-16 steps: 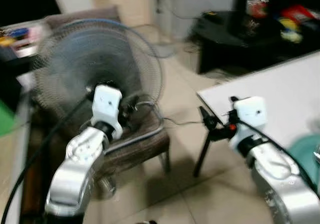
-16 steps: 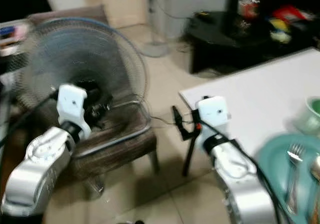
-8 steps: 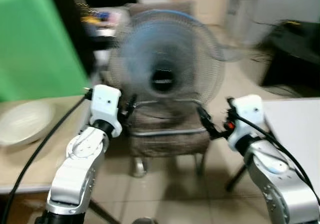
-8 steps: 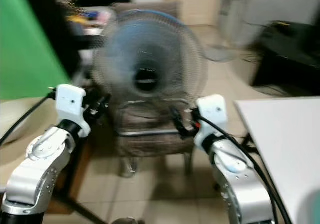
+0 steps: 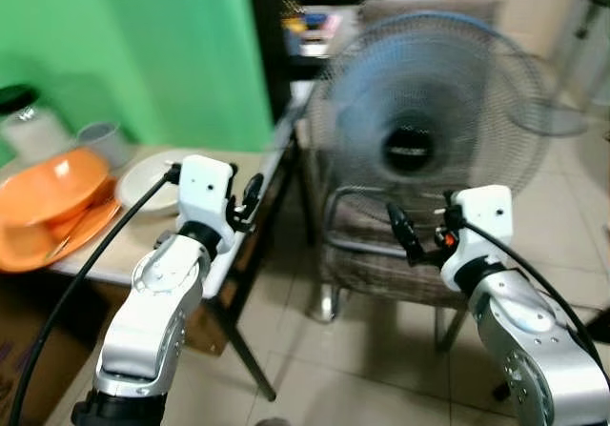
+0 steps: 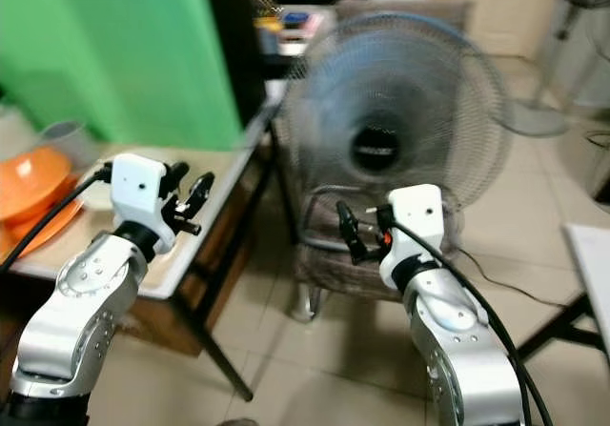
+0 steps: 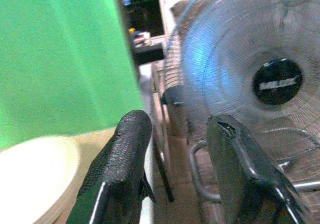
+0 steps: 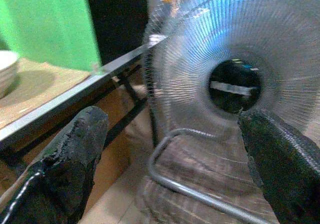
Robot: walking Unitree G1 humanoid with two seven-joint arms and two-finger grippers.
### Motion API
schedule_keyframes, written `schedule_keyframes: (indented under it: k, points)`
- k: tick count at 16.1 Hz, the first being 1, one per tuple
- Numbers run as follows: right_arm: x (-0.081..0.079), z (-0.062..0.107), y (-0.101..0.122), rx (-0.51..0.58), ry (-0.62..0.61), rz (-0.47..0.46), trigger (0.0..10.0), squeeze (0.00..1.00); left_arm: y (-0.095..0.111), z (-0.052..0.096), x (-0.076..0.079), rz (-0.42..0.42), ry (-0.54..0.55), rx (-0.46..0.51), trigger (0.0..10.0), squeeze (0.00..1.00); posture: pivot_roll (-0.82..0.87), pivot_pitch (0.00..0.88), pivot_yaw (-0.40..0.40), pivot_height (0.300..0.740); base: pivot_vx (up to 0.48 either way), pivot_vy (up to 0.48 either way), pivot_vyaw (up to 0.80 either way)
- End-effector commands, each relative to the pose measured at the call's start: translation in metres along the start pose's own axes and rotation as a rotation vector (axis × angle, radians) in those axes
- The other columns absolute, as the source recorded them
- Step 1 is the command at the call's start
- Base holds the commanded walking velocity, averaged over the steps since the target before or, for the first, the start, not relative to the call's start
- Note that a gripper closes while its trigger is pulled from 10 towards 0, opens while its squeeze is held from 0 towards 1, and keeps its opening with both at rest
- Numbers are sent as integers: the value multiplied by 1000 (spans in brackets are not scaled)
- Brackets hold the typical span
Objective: Setting the table
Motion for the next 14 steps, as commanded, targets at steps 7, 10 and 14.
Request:
schedule_keyframes:
  k: [7, 10, 14]
  points:
    - [-6, -5, 2, 7, 11, -18, 10000, 1000, 2, 4, -4, -10, -7, 12, 10000, 0, 22, 0, 80, 740, 0, 0, 539]
    - [-6, -5, 2, 3, 14, 3, 10000, 1000, 1, 5, -3, -3, -15, 10, 10000, 0, 23, 0, 80, 740, 166, 0, 0]
    - [-6, -7, 2, -1, 15, 17, 10000, 1000, 1, 6, -3, 0, -18, 6, 10000, 0, 29, 0, 74, 740, 274, 0, 514]
Point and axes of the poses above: a point about 5 cm out from each wrist's last joint towards the gripper, its own z axis pointing back from the gripper into the wrist, its own y axis along the axis of the wrist's last joint, x = y × z, the point moved 2 cm from there along -z, pointing out of the wrist towards the gripper, and after that the axes turned 11 degrees about z, right-handed, at the moved point
